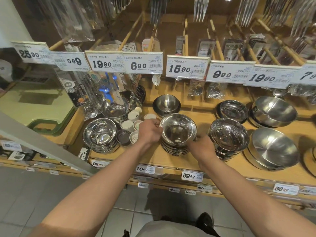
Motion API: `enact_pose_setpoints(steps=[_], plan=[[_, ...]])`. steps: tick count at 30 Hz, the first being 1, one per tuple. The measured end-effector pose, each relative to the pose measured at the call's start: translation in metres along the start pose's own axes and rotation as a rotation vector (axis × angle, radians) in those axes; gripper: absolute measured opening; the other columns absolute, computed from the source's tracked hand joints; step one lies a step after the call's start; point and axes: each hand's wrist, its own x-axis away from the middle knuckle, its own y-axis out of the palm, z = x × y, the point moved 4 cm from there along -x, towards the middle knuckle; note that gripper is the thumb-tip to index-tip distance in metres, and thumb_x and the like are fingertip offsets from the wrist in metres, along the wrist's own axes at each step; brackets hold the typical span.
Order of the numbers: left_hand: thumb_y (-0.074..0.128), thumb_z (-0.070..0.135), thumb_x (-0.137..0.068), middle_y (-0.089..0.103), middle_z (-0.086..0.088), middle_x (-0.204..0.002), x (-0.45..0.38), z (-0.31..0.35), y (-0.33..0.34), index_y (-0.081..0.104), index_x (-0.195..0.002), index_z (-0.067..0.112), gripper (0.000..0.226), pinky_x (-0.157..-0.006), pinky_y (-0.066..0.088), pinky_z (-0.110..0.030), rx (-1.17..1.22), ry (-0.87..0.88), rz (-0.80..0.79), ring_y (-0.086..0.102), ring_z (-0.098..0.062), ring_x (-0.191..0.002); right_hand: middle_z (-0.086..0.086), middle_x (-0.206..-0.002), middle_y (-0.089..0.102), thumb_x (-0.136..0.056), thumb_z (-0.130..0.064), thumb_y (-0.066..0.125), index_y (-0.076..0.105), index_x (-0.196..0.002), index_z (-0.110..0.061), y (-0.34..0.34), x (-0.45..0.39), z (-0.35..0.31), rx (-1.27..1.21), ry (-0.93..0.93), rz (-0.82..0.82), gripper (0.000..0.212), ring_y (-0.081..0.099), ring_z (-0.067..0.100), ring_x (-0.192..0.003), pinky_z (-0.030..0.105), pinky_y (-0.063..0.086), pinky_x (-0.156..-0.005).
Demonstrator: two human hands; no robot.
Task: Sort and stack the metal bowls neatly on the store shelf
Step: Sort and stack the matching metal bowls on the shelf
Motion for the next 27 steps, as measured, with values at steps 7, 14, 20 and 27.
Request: enact_pose_setpoints(steps=[7, 14, 20, 27], plan=[[0.065, 0.005, -0.087, 0.074, -0.010, -0.081, 0.0003, -0.0009, 0.0042, 0.078, -0.084, 0.004, 0.013, -0.062, 0.038, -0.027, -0.064, 0.033, 0.033, 0.060, -0.019, -0.076, 0.009, -0.103, 0.071, -0.095, -0.021, 0.059, 0.065, -0.117, -0.010, 0.0006, 0.0007, -0.0021, 0.121, -0.069, 0.042, 0.026, 0.062, 0.025, -0.091, 0.027, 0.042, -0.066], [0.066, 0.009, -0.088, 0.065, 0.004, -0.077, 0.0026, -0.0039, 0.0079, 0.080, -0.096, 0.013, 0.017, -0.060, 0.030, -0.018, -0.033, 0.025, 0.035, 0.054, -0.012, -0.074, 0.019, -0.102, 0.068, -0.098, -0.018, 0.055, 0.069, -0.105, 0.001, 0.0064, 0.0000, 0.0027, 0.259, -0.047, 0.034, 0.025, 0.062, 0.030, -0.088, 0.025, 0.039, -0.062], [0.067, 0.014, -0.092, 0.063, 0.005, -0.075, 0.0043, -0.0021, 0.0084, 0.080, -0.102, 0.014, 0.017, -0.058, 0.034, -0.014, -0.004, 0.052, 0.057, 0.049, -0.003, -0.063, 0.020, -0.103, 0.070, -0.099, -0.019, 0.055, 0.071, -0.103, 0.001, 0.0091, 0.0022, 0.0060, 0.289, -0.067, 0.048, 0.026, 0.060, 0.035, -0.107, 0.029, 0.039, -0.072], [0.065, 0.015, -0.094, 0.065, 0.001, -0.080, 0.0064, -0.0024, 0.0085, 0.078, -0.099, 0.014, 0.014, -0.059, 0.028, -0.022, -0.009, 0.023, 0.039, 0.054, -0.016, -0.075, 0.002, -0.071, 0.060, -0.096, -0.016, 0.057, 0.070, -0.086, -0.006, 0.0062, 0.0045, 0.0055, 0.258, -0.104, 0.050, 0.019, 0.057, 0.026, -0.075, 0.025, 0.034, -0.058]])
